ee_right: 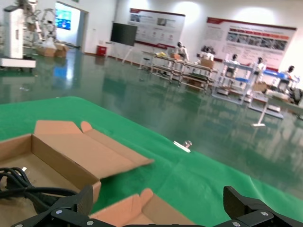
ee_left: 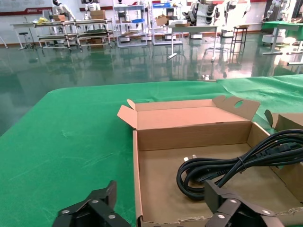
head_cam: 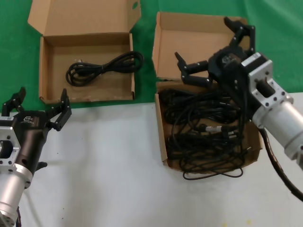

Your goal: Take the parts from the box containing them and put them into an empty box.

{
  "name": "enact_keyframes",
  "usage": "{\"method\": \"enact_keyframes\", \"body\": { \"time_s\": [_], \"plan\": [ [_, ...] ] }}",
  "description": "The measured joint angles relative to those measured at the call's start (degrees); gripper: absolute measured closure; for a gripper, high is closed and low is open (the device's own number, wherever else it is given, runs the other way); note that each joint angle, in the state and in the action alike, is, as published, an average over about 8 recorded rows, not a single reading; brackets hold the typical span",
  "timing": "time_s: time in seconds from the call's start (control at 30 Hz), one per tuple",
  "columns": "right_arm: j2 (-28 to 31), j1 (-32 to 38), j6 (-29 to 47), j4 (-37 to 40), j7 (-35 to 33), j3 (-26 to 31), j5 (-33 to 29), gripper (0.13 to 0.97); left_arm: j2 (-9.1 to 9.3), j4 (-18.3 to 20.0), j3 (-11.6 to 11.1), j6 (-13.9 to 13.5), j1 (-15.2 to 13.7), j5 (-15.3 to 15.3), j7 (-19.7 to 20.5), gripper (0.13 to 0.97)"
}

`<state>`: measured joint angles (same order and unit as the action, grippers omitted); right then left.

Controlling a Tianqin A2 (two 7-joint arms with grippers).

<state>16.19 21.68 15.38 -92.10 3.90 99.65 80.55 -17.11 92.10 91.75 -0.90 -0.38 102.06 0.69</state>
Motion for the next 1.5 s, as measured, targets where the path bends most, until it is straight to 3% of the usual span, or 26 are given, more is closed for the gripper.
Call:
{"method": "enact_keyframes", "body": {
  "time_s": [0.4, 0.7, 1.0, 1.5],
  "plan": [
    [0.3, -5.6, -4.0, 0.1, -1.0, -2.1, 5.8, 0.129, -0.02, -0.1, 0.0, 0.2, 0.1, 0.3, -0.2, 0.302],
    [0.4, -9.8, -6.9, 0.2, -1.8, -3.6, 10.2, 0.129, -0.04, -0.2, 0.0, 0.4, 0.2, 0.5, -0.3, 0.185],
    [0.6, -13.9, -9.8, 0.3, -2.5, -5.1, 14.5, 0.129, -0.05, -0.3, -0.1, 0.6, 0.2, 0.7, -0.4, 0.134],
    [0.9, -20.2, -14.3, 0.4, -3.6, -7.4, 21.0, 0.129, -0.08, -0.4, -0.1, 0.8, 0.4, 1.0, -0.6, 0.132]
  ]
}}
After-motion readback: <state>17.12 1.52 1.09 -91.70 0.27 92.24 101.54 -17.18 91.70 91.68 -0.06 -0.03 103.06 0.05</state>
